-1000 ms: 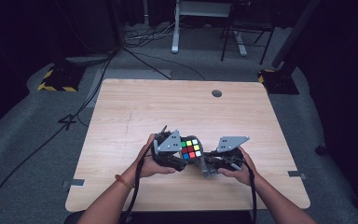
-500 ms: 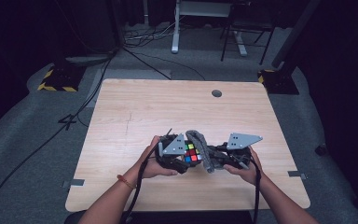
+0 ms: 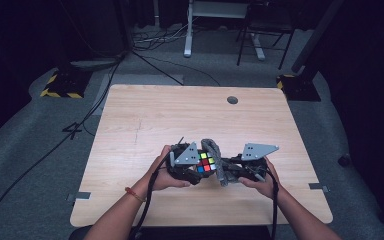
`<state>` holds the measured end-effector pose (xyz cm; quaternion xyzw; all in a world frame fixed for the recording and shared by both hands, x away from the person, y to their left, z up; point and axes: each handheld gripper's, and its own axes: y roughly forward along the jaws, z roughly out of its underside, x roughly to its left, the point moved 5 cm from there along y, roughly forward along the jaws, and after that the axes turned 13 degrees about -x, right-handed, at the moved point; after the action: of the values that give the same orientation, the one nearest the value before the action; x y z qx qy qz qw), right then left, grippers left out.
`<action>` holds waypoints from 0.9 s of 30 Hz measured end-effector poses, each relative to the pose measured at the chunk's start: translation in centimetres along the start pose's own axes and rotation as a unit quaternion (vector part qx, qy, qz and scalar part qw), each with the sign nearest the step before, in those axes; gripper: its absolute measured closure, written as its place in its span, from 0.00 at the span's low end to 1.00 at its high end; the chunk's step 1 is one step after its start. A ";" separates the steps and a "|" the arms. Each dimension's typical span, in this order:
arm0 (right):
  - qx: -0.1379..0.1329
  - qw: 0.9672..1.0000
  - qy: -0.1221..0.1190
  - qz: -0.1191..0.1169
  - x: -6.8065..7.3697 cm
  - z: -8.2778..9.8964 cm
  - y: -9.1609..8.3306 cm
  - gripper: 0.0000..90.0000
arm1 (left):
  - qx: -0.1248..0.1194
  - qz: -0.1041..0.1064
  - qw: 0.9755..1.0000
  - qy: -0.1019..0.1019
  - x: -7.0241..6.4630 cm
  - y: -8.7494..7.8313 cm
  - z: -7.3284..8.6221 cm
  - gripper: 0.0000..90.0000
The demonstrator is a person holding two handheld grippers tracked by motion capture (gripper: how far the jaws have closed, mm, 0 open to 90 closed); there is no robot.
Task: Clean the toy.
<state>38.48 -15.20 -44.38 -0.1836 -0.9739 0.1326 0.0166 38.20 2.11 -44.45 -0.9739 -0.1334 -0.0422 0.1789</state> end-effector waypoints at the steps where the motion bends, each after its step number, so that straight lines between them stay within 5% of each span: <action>1: -0.002 1.000 -0.001 0.002 0.0 0.0 -0.1 0.89 | 0.000 -0.002 1.000 0.001 0.0 0.0 0.0 0.37; 17: -0.026 0.999 -0.026 0.000 0.7 -1.0 -0.2 0.89 | 0.057 -0.025 0.998 0.032 -0.4 1.1 0.3 0.37; 21: -0.026 0.999 -0.019 0.006 0.4 -1.0 -0.3 0.89 | 0.042 -0.019 0.999 0.020 -0.2 0.8 0.1 0.37; 27: 0.023 0.999 -0.023 0.024 -0.6 0.8 0.3 0.89 | 0.014 -0.016 1.000 0.013 -0.1 0.1 -0.6 0.37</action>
<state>39.12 -15.32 -45.19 -0.2032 -0.9660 0.1595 -0.0050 38.07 1.82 -43.94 -0.9683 -0.1476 -0.0562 0.1935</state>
